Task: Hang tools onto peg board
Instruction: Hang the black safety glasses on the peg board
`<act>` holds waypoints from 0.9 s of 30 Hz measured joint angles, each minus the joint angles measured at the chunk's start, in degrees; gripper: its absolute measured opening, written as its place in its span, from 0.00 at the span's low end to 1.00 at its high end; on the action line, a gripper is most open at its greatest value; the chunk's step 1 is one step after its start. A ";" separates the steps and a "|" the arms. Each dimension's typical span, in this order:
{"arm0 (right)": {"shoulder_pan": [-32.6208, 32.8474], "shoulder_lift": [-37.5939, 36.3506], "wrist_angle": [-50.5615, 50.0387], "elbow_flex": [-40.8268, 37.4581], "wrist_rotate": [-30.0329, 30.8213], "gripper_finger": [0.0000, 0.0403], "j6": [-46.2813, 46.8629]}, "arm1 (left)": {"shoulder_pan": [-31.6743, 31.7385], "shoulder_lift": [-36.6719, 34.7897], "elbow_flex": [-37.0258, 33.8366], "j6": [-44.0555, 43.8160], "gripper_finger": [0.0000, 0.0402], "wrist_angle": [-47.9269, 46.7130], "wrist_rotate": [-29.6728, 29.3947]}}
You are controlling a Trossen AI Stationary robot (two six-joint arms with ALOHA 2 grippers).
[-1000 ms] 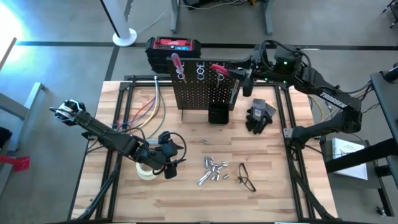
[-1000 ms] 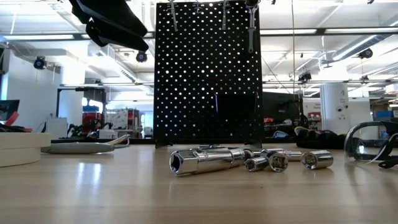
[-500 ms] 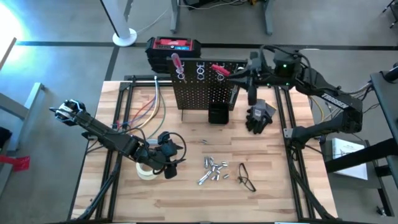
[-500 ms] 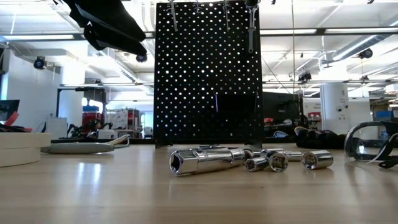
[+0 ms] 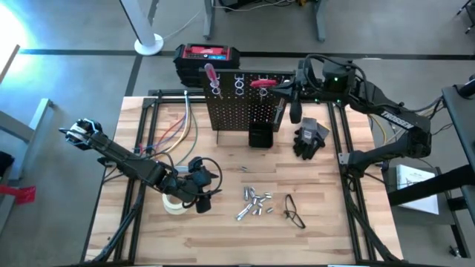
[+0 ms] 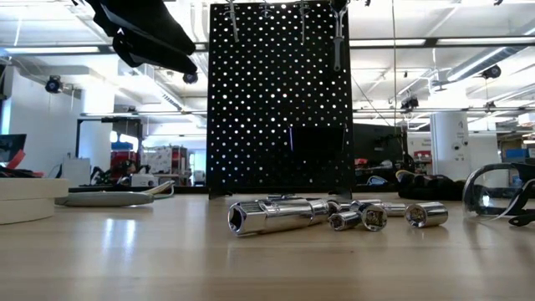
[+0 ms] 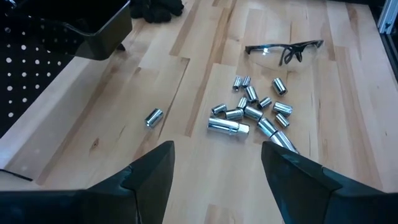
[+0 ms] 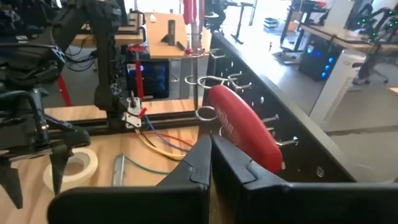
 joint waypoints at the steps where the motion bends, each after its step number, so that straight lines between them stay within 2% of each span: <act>1: 0.00 -0.19 -0.01 0.02 0.00 0.01 0.00 | 0.00 0.00 0.00 0.00 0.58 0.00 0.02; 7: 0.51 -2.08 -2.56 0.02 -0.50 0.00 0.00 | -0.35 -0.32 0.00 -1.63 0.58 -2.90 0.00; 11: 1.62 -3.93 -9.08 0.02 -0.13 0.01 0.06 | -1.51 -1.83 0.00 -3.28 0.58 -6.13 -0.29; 15: 3.99 -6.51 -14.63 -1.01 0.02 0.04 1.53 | -3.73 -4.88 -0.91 -5.14 0.58 -8.61 -4.19; 19: 8.10 -10.39 -14.16 -5.95 0.04 0.07 4.29 | -4.99 -8.40 -4.13 -8.91 0.58 -12.55 -8.53; 23: 13.19 -14.69 -8.95 -13.73 0.13 0.07 8.06 | -4.64 -9.87 -9.82 -11.69 0.58 -13.11 -7.60; 27: 18.88 -18.50 -3.22 -22.60 3.58 0.07 12.07 | -3.84 -10.10 -14.09 -17.44 0.58 -12.92 -7.13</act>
